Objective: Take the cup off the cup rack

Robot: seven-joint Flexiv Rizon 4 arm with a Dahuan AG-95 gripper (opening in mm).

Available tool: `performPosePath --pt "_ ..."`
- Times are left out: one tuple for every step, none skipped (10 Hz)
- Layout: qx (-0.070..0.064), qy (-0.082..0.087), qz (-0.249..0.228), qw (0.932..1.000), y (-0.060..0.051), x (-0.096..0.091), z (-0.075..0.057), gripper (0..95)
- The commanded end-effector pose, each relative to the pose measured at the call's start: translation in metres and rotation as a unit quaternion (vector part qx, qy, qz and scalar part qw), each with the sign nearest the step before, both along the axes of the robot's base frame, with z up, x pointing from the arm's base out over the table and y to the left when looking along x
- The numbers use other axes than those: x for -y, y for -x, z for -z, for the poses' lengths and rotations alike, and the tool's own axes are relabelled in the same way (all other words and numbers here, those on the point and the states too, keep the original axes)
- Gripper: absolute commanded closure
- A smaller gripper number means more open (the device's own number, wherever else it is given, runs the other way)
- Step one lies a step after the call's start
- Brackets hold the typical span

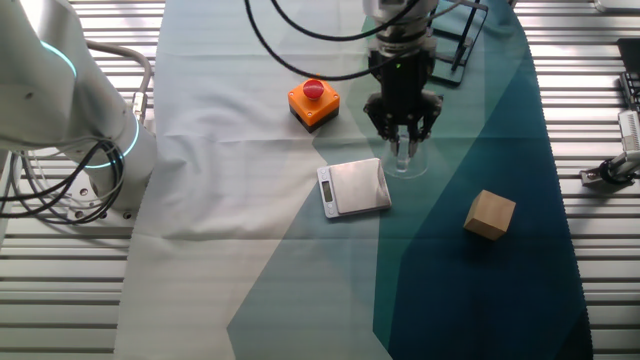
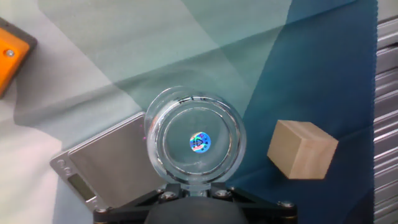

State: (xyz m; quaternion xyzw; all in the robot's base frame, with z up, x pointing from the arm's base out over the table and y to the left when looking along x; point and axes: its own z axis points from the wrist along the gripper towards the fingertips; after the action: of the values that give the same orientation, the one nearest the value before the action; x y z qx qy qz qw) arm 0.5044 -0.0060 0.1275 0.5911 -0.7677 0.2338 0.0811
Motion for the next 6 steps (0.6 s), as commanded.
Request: performPosePath --pt "0.001 0.010 -0.006 0.9999 -0.008 -0.001 -0.001 95.0" --pt "0.001 0.013 -0.007 0.9999 -0.012 -0.002 -0.002 95.0" --pt "0.003 0.026 -0.017 0.9995 -0.017 -0.004 -0.004 95.0" --pt "0.004 0.036 -0.026 0.9990 -0.021 -0.006 -0.006 95.0" --pt "0.008 0.051 -0.037 0.9980 -0.024 -0.008 -0.008 95.0" --pt "0.011 0.057 -0.044 0.9973 -0.025 -0.009 -0.008 95.0"
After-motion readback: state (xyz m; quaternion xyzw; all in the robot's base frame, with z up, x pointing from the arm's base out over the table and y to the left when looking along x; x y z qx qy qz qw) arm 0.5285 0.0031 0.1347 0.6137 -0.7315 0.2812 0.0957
